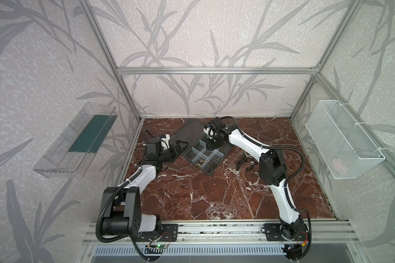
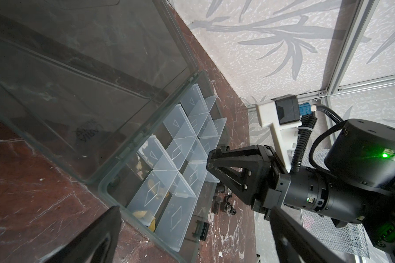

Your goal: Sort the screws and nuts into containers

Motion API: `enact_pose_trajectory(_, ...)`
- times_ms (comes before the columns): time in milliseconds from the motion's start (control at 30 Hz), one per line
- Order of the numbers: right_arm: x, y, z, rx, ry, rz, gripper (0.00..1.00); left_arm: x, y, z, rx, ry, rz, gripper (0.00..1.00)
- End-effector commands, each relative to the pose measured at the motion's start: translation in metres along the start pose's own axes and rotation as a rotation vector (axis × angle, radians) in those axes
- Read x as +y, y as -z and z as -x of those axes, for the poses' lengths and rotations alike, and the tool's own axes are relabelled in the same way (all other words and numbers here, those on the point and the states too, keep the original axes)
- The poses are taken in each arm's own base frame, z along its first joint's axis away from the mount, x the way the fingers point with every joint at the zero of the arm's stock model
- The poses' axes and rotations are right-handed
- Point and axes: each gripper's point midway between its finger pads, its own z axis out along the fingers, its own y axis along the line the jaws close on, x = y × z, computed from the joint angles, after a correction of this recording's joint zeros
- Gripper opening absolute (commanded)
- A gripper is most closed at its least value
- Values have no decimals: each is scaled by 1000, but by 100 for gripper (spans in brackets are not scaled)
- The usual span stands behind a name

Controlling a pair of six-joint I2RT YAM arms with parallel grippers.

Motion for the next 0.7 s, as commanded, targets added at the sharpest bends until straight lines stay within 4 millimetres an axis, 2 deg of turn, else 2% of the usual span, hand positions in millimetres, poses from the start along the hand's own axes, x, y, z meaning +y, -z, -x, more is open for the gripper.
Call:
enact_pose_trajectory(0,-1,-4,-8,43,35,-45,4,-5,2,-2,0,-15,-19,99)
enact_pose_trajectory(200,-1,-10,-14,67,41,-52,8,-5,3,-3,-2,-15,-20,100)
enact_pose_trajectory(367,0,-10,-14,70,43,-55,27,-6,4,-3,-3,-18,-24,99)
enact_pose_trajectory(567,4,-3,-13,73,53,-50,40,-7,6,-3,-5,-21,-22,100)
enact_pose_trajectory(667,5,3,-13,75,67,-60,42,-8,6,-3,-7,-24,-23,100)
